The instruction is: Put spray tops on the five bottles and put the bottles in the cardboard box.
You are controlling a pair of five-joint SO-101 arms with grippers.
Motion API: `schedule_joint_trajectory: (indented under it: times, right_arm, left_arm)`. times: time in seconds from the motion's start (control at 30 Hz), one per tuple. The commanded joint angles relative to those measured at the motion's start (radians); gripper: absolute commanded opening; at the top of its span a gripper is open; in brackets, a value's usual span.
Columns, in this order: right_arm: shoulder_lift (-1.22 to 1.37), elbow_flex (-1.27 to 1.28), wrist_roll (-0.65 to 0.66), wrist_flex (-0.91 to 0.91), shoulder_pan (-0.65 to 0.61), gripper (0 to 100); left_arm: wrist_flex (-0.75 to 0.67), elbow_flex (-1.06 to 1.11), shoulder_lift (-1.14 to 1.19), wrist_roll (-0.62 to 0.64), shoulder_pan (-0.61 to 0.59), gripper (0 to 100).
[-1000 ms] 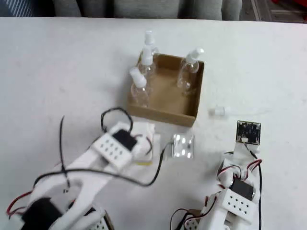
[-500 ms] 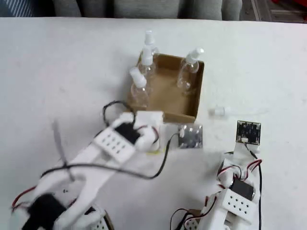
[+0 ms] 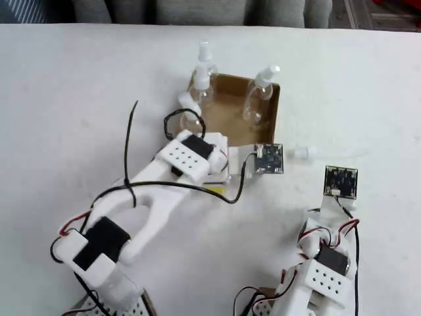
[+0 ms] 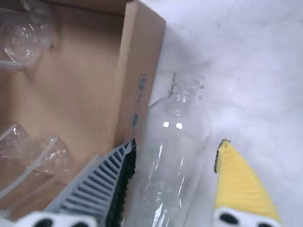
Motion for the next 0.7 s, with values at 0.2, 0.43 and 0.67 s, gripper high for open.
schedule_joint_trajectory:
  times: [0.2, 0.43, 0.67]
  right_arm:
    - [0.001, -0.011, 0.009, -0.021, -0.005, 11.2]
    - [0.001, -0.011, 0.009, -0.021, -0.005, 11.2]
    - [0.001, -0.011, 0.009, -0.021, -0.005, 11.2]
  left_arm:
    - [-0.003, -0.005, -0.005, -0.04, 0.036, 27]
    - [-0.003, 0.005, 0.015, -0.046, 0.038, 27]
    - [-0.003, -0.002, 0.097, -0.046, 0.035, 27]
